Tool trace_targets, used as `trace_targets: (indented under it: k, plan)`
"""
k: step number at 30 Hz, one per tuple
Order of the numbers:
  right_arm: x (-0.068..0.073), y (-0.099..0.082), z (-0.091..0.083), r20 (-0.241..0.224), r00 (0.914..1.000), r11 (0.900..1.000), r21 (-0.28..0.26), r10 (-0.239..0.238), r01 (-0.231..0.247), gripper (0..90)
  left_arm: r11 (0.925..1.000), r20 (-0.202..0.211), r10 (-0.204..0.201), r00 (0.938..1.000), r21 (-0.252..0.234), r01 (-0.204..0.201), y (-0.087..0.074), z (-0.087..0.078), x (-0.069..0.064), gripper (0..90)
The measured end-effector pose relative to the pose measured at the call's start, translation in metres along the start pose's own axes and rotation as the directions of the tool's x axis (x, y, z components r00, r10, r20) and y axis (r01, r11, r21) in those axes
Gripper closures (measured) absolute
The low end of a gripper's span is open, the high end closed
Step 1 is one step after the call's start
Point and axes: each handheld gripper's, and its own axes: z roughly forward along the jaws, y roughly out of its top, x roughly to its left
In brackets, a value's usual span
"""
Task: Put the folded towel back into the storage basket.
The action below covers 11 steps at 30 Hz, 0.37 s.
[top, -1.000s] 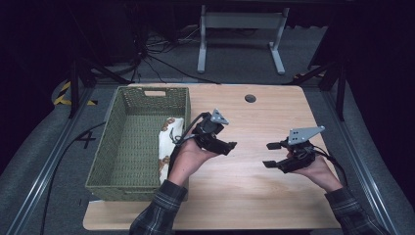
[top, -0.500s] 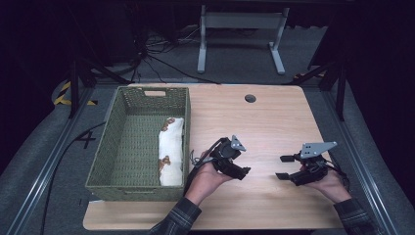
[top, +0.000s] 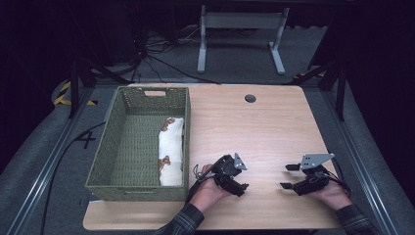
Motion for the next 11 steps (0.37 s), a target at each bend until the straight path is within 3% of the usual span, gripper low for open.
trace_targets:
  k: [6,11]
  plan:
    - [0.0009,-0.0006,0.0020,0.004,1.0000,0.9998,0.020,-0.006,0.006,25.7,0.9999,0.019,0.003,0.9998,0.013,-0.004,-0.0030,0.0048,0.0004,15.2]
    - [0.0001,-0.0006,0.0011,0.005,1.0000,0.9999,0.012,-0.004,0.004,25.5,0.9998,0.007,0.010,0.9999,0.017,-0.011,-0.0035,0.0053,-0.0009,14.8]
